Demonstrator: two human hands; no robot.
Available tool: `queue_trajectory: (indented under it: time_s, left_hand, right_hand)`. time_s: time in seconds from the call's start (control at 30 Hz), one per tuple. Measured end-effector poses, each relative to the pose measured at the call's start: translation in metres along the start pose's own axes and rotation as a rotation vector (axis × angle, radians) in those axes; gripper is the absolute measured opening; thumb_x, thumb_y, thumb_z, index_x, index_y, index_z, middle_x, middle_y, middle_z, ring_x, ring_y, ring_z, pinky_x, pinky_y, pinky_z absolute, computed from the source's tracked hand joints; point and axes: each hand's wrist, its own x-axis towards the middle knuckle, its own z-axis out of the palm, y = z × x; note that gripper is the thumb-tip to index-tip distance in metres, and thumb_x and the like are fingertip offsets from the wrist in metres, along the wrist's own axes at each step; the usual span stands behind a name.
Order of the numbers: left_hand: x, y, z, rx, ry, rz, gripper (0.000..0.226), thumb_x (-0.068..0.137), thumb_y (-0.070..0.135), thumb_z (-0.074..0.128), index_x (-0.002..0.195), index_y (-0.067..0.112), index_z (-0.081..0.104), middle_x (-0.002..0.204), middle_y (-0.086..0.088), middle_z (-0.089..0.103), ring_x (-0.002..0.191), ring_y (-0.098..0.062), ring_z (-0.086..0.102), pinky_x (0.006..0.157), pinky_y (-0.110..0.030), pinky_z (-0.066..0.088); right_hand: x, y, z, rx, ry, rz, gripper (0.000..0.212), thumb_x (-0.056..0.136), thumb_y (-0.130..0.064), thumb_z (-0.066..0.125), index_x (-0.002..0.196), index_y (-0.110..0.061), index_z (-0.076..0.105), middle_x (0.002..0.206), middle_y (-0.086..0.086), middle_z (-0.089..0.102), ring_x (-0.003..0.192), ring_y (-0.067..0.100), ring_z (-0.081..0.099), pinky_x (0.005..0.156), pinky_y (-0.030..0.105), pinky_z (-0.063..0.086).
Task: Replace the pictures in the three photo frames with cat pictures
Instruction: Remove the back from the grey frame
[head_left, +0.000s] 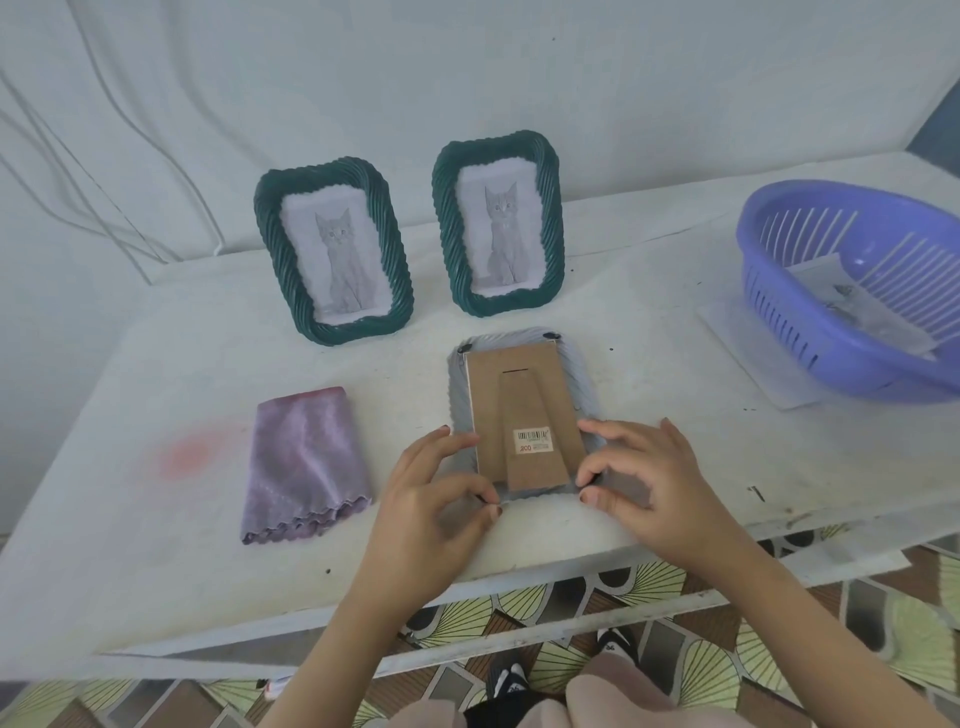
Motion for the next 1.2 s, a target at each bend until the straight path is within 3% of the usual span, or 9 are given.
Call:
queue_trajectory:
  time_s: [0.13,0.3,0.43,0.57,0.7,0.83,0.97,1.07,1.2]
  left_hand:
    - [0.004,0.001,-0.003,-0.103,0.003,-0.075,0.013,0.075,0.043,0.059,0.079,0.035,0.068,0.123,0.020,0.052,0.127,-0.001,0.035,0.101,-0.007,0.021]
    - [0.023,0.004,-0.007,-0.032,0.018,-0.129,0.055,0.072,0.059,0.055,0.120,0.034,0.056,0.128,0.020,0.047,0.130,0.001,0.029,0.103,-0.004,0.015]
    - [0.033,0.002,-0.005,0.015,-0.102,-0.192,0.091,0.063,0.067,0.059,0.141,0.030,0.029,0.136,0.018,0.028,0.134,0.001,0.010,0.113,-0.026,0.013]
    - [0.034,0.004,-0.002,0.008,-0.150,-0.191,0.092,0.066,0.057,0.063,0.143,0.031,0.022,0.132,0.022,0.018,0.131,0.004,0.004,0.117,-0.033,0.009]
    - [0.034,0.001,0.000,-0.011,-0.142,-0.197,0.093,0.066,0.057,0.069,0.142,0.032,0.022,0.135,0.025,0.013,0.131,0.004,0.005,0.117,-0.037,0.010]
    - [0.034,-0.003,0.002,-0.027,-0.126,-0.180,0.096,0.060,0.069,0.058,0.142,0.033,0.023,0.146,0.019,0.016,0.136,0.001,0.010,0.116,-0.040,0.016]
    - [0.033,-0.003,0.001,-0.045,-0.132,-0.181,0.092,0.060,0.069,0.059,0.138,0.044,0.016,0.148,0.017,0.019,0.137,0.000,0.013,0.116,-0.040,0.018]
    - [0.032,-0.003,0.000,-0.059,-0.125,-0.188,0.091,0.061,0.068,0.061,0.138,0.050,0.015,0.148,0.011,0.028,0.138,-0.004,0.019,0.113,-0.040,0.024]
    - [0.032,-0.001,-0.001,-0.013,-0.119,-0.155,0.091,0.065,0.068,0.059,0.140,0.048,0.012,0.145,0.013,0.030,0.134,-0.009,0.027,0.110,-0.039,0.029]
  right_hand:
    - [0.003,-0.003,-0.003,0.015,0.010,-0.014,0.019,0.072,-0.049,0.053,0.085,-0.037,0.059,0.123,-0.030,0.047,0.121,-0.007,0.040,0.113,0.047,0.015]
    - [0.015,-0.008,-0.002,0.020,0.105,-0.022,0.033,0.082,-0.043,0.048,0.112,-0.034,0.059,0.117,-0.022,0.057,0.115,-0.006,0.046,0.110,0.037,0.027]
    - [0.033,-0.013,0.000,-0.054,0.127,0.031,0.044,0.085,-0.039,0.047,0.127,-0.026,0.053,0.123,-0.014,0.057,0.119,0.009,0.049,0.105,0.036,0.034]
    - [0.042,-0.016,0.003,-0.035,0.139,0.071,0.041,0.089,-0.033,0.053,0.129,-0.022,0.051,0.120,-0.006,0.061,0.116,0.014,0.050,0.104,0.035,0.034]
    - [0.046,-0.022,0.002,0.056,0.187,0.136,0.038,0.089,-0.026,0.057,0.126,-0.023,0.053,0.114,-0.007,0.064,0.110,0.006,0.049,0.094,0.019,0.029]
    - [0.047,-0.027,0.001,0.247,0.186,0.228,0.031,0.089,-0.023,0.057,0.119,-0.028,0.056,0.112,-0.012,0.062,0.103,-0.010,0.049,0.087,0.002,0.031]
    - [0.051,-0.028,-0.001,0.454,0.180,0.292,0.019,0.087,-0.015,0.059,0.098,-0.030,0.062,0.094,-0.012,0.060,0.094,-0.004,0.053,0.086,0.018,0.039]
    - [0.055,-0.029,-0.005,0.465,0.130,0.249,0.018,0.085,-0.008,0.060,0.091,-0.025,0.062,0.079,-0.009,0.054,0.076,-0.002,0.051,0.077,0.012,0.040]
    - [0.057,-0.031,-0.005,0.379,0.072,0.212,0.022,0.084,-0.007,0.060,0.088,-0.029,0.064,0.081,-0.007,0.059,0.077,0.006,0.055,0.073,0.005,0.039]
